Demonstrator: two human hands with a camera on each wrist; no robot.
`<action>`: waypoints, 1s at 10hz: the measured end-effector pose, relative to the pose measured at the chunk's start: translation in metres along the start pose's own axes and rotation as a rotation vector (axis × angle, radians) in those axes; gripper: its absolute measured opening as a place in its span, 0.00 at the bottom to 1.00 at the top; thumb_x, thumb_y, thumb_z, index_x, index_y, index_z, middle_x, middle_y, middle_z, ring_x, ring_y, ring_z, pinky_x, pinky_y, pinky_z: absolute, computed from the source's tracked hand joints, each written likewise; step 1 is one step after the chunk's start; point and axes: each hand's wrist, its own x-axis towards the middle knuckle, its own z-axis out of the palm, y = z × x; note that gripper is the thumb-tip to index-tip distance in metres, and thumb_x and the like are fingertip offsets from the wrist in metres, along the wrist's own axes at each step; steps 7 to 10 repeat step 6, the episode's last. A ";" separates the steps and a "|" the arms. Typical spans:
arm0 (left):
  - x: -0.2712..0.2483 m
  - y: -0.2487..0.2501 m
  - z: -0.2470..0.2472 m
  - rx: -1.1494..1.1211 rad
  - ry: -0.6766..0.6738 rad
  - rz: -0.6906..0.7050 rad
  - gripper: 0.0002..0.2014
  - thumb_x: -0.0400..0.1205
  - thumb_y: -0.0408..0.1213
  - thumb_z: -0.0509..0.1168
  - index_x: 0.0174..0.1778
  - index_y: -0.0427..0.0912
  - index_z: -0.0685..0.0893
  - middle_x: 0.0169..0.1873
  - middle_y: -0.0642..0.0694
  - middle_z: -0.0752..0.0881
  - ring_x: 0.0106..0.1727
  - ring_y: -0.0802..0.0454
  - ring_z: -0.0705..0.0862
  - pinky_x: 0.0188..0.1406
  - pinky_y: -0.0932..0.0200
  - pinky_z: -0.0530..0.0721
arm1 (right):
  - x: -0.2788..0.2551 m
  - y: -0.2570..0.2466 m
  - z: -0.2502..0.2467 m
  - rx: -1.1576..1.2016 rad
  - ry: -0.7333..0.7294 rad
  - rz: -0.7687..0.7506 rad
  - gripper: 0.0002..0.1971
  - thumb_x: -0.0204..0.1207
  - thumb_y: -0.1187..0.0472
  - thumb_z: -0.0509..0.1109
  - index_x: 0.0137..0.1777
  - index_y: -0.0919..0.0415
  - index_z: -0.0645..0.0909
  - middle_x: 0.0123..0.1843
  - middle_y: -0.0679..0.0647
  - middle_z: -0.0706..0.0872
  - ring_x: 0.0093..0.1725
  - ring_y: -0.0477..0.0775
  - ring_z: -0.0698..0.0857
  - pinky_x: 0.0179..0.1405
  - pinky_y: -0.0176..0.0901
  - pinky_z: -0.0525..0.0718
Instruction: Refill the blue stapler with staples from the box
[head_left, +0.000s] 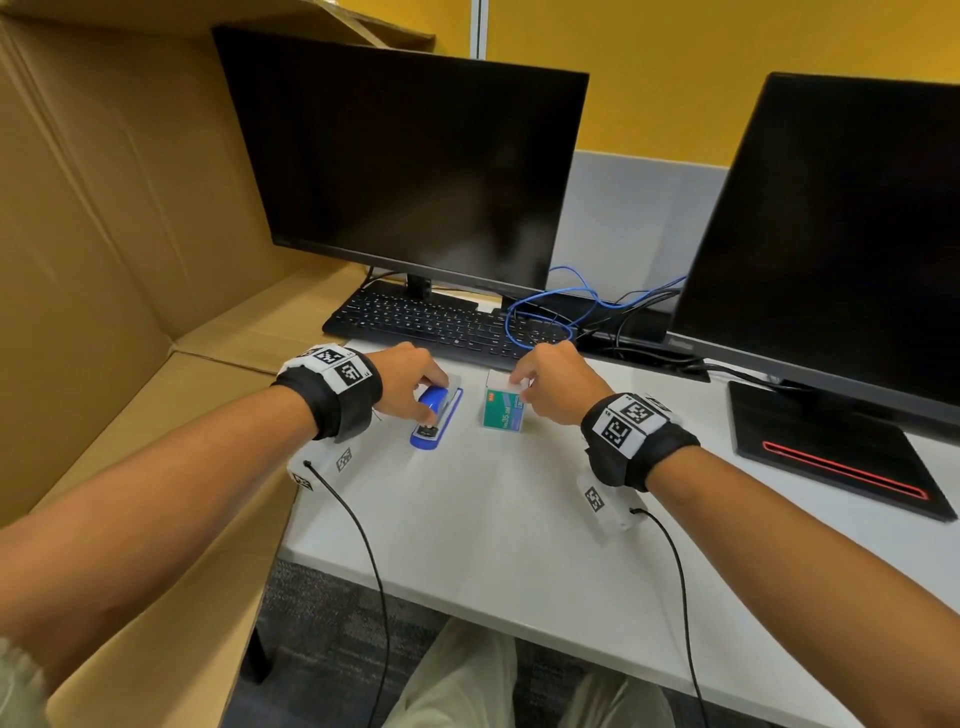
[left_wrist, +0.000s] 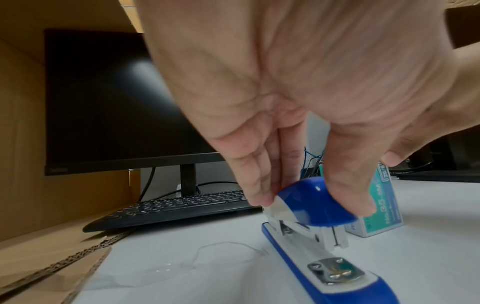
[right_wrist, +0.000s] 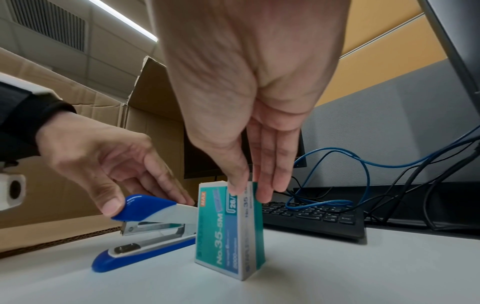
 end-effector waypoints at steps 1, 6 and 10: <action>0.002 -0.001 0.001 -0.004 0.000 0.000 0.30 0.75 0.50 0.73 0.74 0.47 0.77 0.67 0.45 0.83 0.64 0.47 0.80 0.65 0.48 0.81 | -0.001 -0.001 -0.001 -0.010 -0.016 -0.012 0.16 0.79 0.61 0.72 0.66 0.62 0.86 0.69 0.59 0.86 0.67 0.60 0.82 0.67 0.51 0.82; 0.013 -0.002 0.001 -0.020 0.051 -0.010 0.41 0.71 0.61 0.71 0.79 0.52 0.68 0.77 0.47 0.74 0.77 0.45 0.70 0.74 0.42 0.72 | 0.001 0.007 -0.003 0.098 0.049 -0.004 0.19 0.77 0.55 0.74 0.67 0.59 0.85 0.68 0.56 0.87 0.67 0.58 0.80 0.59 0.49 0.84; 0.013 -0.002 0.001 -0.020 0.051 -0.010 0.41 0.71 0.61 0.71 0.79 0.52 0.68 0.77 0.47 0.74 0.77 0.45 0.70 0.74 0.42 0.72 | 0.001 0.007 -0.003 0.098 0.049 -0.004 0.19 0.77 0.55 0.74 0.67 0.59 0.85 0.68 0.56 0.87 0.67 0.58 0.80 0.59 0.49 0.84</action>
